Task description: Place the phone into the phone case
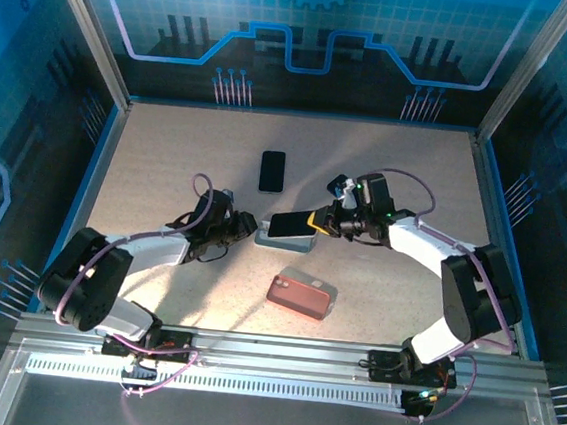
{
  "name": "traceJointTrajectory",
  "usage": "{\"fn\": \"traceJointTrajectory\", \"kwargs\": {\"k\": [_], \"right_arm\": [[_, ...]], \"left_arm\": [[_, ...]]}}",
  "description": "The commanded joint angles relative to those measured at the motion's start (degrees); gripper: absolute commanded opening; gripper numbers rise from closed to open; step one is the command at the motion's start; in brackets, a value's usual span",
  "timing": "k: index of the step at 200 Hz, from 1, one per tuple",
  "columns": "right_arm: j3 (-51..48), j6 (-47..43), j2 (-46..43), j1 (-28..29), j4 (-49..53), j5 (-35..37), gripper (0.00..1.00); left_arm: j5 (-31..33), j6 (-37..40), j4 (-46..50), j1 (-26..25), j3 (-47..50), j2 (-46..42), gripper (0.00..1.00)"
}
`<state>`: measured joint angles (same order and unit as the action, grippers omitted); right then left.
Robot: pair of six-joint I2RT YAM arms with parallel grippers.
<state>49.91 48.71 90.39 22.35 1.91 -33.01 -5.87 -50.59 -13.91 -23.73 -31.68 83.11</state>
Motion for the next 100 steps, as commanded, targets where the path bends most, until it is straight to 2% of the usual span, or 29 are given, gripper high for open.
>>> {"fn": "traceJointTrajectory", "kwargs": {"k": [1, 100], "right_arm": [[1.9, 1.7, 1.1, 0.9, -3.1, -1.3, 0.00], [0.8, 3.0, 4.2, 2.8, -4.6, -1.3, 0.00]], "left_arm": [[-0.8, 0.5, -2.7, 0.4, 0.7, 1.8, 0.30], [0.2, -1.7, -7.8, 0.4, 2.1, 4.2, 0.32]]}}
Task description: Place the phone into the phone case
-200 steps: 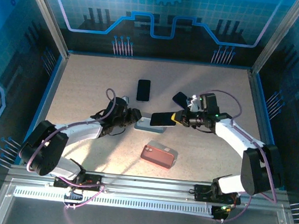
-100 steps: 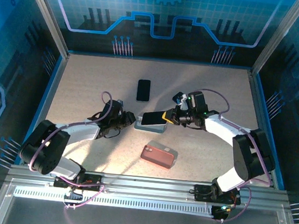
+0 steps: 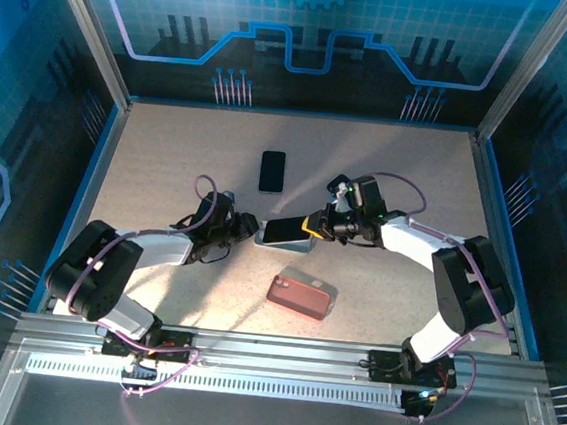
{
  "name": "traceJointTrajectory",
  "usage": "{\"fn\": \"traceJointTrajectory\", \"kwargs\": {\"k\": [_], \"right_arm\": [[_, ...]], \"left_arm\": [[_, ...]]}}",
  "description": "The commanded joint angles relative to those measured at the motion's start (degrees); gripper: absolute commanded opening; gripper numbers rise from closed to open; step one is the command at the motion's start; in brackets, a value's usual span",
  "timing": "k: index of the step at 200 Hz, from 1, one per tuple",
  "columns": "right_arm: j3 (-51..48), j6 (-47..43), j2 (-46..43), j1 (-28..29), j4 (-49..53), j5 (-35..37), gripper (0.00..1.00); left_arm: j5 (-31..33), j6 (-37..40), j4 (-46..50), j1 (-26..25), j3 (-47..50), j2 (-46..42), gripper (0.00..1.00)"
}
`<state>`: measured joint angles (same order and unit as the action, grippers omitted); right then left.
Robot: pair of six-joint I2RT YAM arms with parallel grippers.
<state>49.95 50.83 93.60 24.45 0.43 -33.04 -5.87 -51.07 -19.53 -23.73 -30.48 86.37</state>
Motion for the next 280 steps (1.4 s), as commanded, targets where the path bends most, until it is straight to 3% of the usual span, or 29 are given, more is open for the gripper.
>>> {"fn": "traceJointTrajectory", "kwargs": {"k": [1, 280], "right_arm": [[0.8, 0.9, 1.0, 0.6, -3.1, -1.2, 0.00], [1.9, 1.8, 11.3, 4.5, -6.3, 1.0, 0.00]], "left_arm": [[0.2, -1.3, -2.3, 0.4, 0.9, 1.0, 0.33], [0.6, -5.7, -9.3, -2.9, -1.2, 8.2, 0.34]]}}
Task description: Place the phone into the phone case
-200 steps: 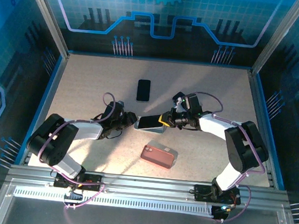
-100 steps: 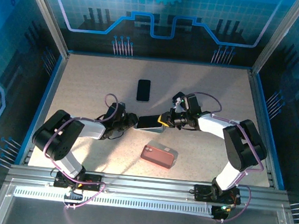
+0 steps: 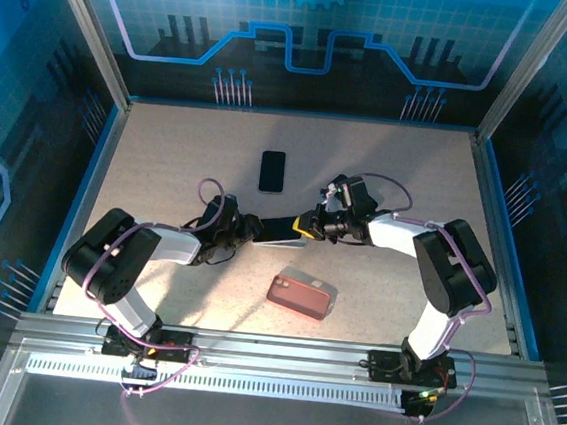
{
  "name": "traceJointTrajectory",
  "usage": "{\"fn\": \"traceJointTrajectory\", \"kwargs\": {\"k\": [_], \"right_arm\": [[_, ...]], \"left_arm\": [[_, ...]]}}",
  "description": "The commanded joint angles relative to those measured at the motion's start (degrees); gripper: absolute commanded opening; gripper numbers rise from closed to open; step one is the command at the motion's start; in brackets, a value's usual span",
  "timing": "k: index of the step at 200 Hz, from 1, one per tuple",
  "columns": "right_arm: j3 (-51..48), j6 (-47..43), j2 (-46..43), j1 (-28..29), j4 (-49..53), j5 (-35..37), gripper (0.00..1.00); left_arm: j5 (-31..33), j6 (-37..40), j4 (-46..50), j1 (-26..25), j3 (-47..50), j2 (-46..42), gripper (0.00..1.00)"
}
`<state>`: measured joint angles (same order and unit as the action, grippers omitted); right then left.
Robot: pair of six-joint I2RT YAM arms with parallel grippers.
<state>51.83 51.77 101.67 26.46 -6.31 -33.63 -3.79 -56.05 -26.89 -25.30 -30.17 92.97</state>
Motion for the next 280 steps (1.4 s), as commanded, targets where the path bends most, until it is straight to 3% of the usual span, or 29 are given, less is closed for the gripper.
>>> {"fn": "traceJointTrajectory", "kwargs": {"k": [1, 55, 124, 183, 248, 280], "right_arm": [[0.0, 0.8, 3.2, 2.5, 0.4, 1.6, 0.00], [0.9, -2.5, 2.8, 2.5, 5.4, 4.2, 0.00], [3.4, -4.6, 3.4, 2.7, 10.4, 6.3, 0.17], [7.1, -5.5, 4.0, 3.3, 14.4, 7.1, 0.19], [11.6, -7.4, 5.0, 4.5, 21.3, 9.7, 0.39], [14.1, -8.6, 5.2, 5.0, 25.3, 11.5, 0.61]], "left_arm": [[-1.5, -0.7, -1.9, -1.4, -1.5, 1.6, 0.34], [-1.3, -0.5, -1.4, -1.4, -1.6, 1.6, 0.34], [-0.7, -1.5, -1.5, -1.4, -0.6, 0.7, 0.34], [0.1, -1.0, 0.3, -1.4, 0.3, -2.6, 0.34], [1.6, -0.9, -0.4, -1.4, 1.6, -4.2, 0.34], [1.6, -0.6, -0.5, -1.4, 1.9, -4.6, 0.34]]}}
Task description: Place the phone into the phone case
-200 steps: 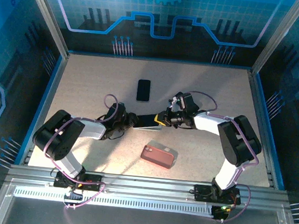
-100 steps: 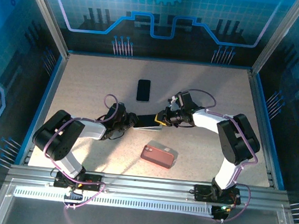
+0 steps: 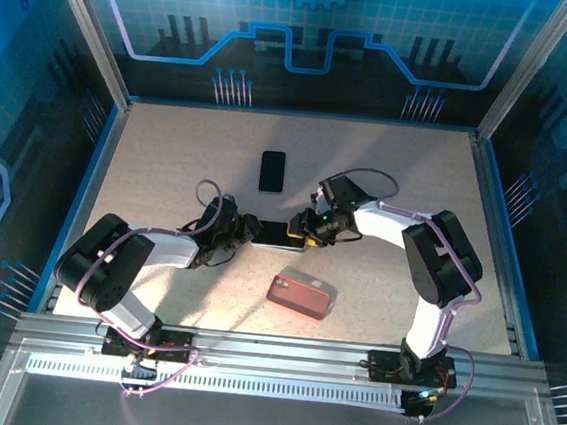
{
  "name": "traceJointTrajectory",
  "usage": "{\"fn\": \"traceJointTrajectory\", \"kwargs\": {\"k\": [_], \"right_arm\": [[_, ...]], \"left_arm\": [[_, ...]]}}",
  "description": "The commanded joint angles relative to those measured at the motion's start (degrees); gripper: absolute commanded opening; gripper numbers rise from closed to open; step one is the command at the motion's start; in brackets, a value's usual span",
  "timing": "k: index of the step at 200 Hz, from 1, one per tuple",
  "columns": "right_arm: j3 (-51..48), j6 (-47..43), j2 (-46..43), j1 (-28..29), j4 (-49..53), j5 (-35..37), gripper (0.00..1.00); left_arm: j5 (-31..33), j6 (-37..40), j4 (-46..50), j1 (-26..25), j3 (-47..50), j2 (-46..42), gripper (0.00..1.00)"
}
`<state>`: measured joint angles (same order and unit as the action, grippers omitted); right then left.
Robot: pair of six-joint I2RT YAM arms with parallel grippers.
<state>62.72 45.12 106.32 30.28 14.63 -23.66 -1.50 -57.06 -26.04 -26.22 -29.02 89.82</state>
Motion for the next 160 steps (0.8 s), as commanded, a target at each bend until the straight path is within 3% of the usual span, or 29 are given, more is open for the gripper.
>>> {"fn": "traceJointTrajectory", "kwargs": {"k": [1, 83, 160], "right_arm": [[3.4, -2.0, 0.5, 1.1, 4.5, 1.6, 0.62], [9.7, -3.8, 1.0, 2.3, 14.4, 5.4, 0.74], [11.0, -5.6, -0.7, 2.9, 18.2, 7.9, 0.78]], "left_arm": [[-0.7, 0.4, -1.4, -0.5, 0.8, -1.5, 0.34], [0.1, 2.4, 0.5, -0.6, 0.8, -4.3, 0.34], [0.2, 3.5, 2.5, -0.6, -1.2, -4.6, 0.34]]}}
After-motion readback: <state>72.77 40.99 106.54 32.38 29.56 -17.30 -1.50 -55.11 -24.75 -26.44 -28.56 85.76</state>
